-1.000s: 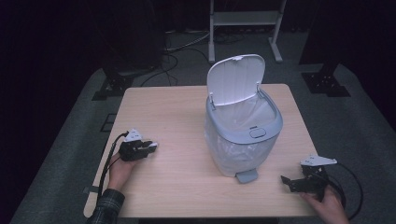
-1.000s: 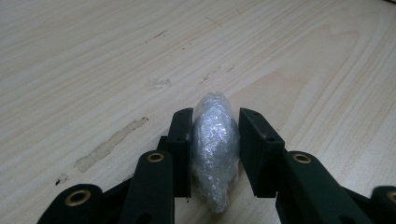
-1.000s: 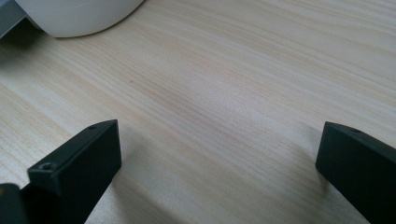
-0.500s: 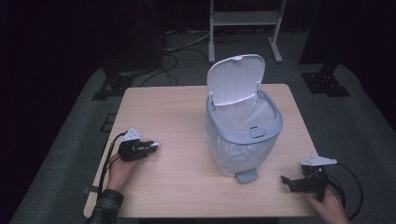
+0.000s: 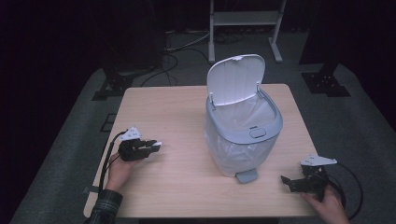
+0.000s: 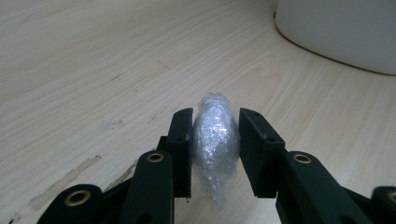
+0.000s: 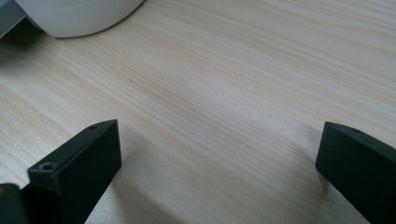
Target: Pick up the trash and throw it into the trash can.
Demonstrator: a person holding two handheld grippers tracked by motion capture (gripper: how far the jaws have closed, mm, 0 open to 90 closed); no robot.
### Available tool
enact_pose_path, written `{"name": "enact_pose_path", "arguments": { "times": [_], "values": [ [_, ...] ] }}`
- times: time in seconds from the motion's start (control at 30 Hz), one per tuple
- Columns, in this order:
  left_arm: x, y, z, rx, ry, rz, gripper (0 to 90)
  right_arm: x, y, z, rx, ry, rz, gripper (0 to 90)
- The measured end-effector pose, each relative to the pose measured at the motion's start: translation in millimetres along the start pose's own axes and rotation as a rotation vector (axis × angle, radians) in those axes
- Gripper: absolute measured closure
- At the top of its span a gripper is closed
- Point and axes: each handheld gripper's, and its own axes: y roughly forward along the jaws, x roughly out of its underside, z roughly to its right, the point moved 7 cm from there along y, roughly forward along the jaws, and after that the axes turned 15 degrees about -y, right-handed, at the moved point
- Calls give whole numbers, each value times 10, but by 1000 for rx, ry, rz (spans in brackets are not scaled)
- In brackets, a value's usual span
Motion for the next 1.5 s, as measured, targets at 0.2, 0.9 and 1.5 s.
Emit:
{"name": "enact_pose_path", "arguments": {
  "times": [0.2, 0.9, 1.5],
  "values": [
    [-95, -72, 121, 62, -5, 43, 663, 0, 0, 0, 0, 0, 0, 0],
    [-380, -235, 418, 183, -17, 75, 663, 0, 0, 0, 0, 0, 0, 0],
    [-703, -346, 822, 280, 26, 93, 663, 0, 0, 0, 0, 0, 0, 0]
  ]
}}
